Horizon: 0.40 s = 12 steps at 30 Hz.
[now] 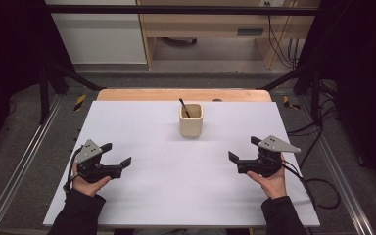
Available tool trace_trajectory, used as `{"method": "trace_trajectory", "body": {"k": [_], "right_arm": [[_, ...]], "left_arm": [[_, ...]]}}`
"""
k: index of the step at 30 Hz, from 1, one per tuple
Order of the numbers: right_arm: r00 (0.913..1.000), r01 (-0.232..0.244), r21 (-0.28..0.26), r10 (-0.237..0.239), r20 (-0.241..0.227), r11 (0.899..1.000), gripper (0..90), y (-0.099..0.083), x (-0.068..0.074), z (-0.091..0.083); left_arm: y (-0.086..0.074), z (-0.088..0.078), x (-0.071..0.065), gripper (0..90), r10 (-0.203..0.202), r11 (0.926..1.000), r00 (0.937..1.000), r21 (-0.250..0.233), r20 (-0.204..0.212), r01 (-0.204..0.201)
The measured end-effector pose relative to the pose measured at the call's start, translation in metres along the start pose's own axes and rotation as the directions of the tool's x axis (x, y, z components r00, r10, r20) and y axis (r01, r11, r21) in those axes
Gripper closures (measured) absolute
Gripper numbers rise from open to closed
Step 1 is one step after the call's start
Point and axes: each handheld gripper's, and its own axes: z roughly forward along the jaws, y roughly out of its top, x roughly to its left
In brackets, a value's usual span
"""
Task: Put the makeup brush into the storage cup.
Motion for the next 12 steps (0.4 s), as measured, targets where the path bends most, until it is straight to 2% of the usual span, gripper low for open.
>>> {"method": "trace_trajectory", "body": {"k": [5, 8, 12], "right_arm": [[0.9999, -0.004, -0.002, 0.004, 0.012, 1.0, 1.1, -0.01, -0.005, -0.011], [0.9998, -0.009, 0.002, 0.008, 0.019, 1.0, 1.3, -0.015, -0.009, -0.014], [0.9995, -0.017, 0.006, 0.017, 0.025, 1.0, 1.5, -0.018, -0.011, -0.015]], "left_arm": [[-0.002, -0.001, 0.001, 8.9, -0.002, 1.0, 1.0, 0.005, -0.002, 0.002], [-0.003, 0.0, 0.001, 8.9, -0.01, 0.9999, 0.9999, 0.001, 0.0, 0.01], [-0.005, 0.002, 0.0, 8.9, -0.001, 0.9999, 1.0, 0.014, 0.002, 0.001]]}}
